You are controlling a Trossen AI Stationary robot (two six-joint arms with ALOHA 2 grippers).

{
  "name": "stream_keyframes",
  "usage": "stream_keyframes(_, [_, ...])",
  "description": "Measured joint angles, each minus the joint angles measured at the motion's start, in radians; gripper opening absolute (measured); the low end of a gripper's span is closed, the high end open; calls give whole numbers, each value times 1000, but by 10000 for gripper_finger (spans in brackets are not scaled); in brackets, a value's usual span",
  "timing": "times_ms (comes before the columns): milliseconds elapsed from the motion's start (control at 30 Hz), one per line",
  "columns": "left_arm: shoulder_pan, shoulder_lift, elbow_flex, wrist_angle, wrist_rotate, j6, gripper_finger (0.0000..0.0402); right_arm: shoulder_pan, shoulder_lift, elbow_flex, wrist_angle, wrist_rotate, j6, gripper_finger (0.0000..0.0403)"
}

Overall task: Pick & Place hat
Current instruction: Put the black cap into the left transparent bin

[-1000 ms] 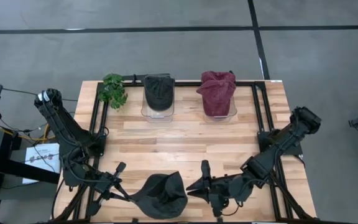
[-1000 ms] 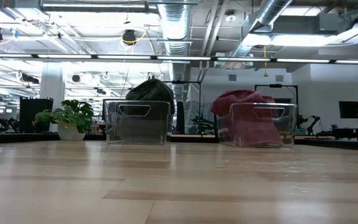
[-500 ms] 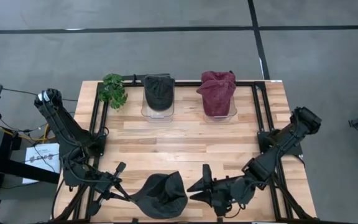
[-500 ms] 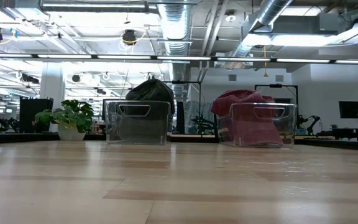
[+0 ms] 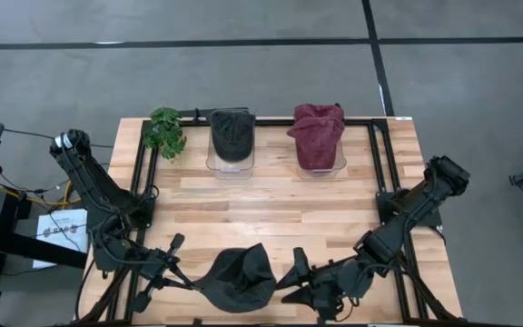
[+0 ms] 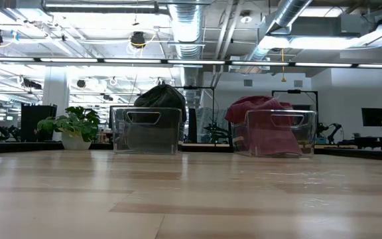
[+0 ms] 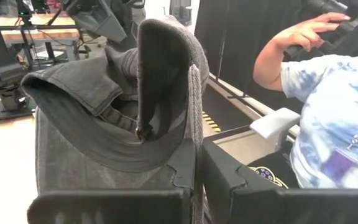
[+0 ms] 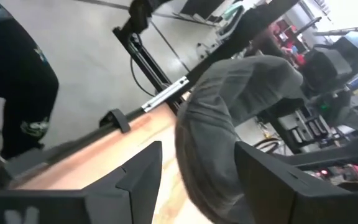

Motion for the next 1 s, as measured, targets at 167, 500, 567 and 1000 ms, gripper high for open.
stream_keyframes(167, [12, 0, 0, 5, 0, -3, 17, -35, 0, 0, 7, -11, -21, 176])
stream_keyframes(500, [13, 0, 0, 44, 0, 8, 17, -112, 0, 0, -9, -136, -15, 158])
stream_keyframes(567, [13, 0, 0, 53, 0, 26, 17, -125, 0, 0, -9, -145, -21, 155])
stream_keyframes(1000, [33, 0, 0, 79, -29, 82, 17, -173, 0, 0, 13, -272, -117, 50])
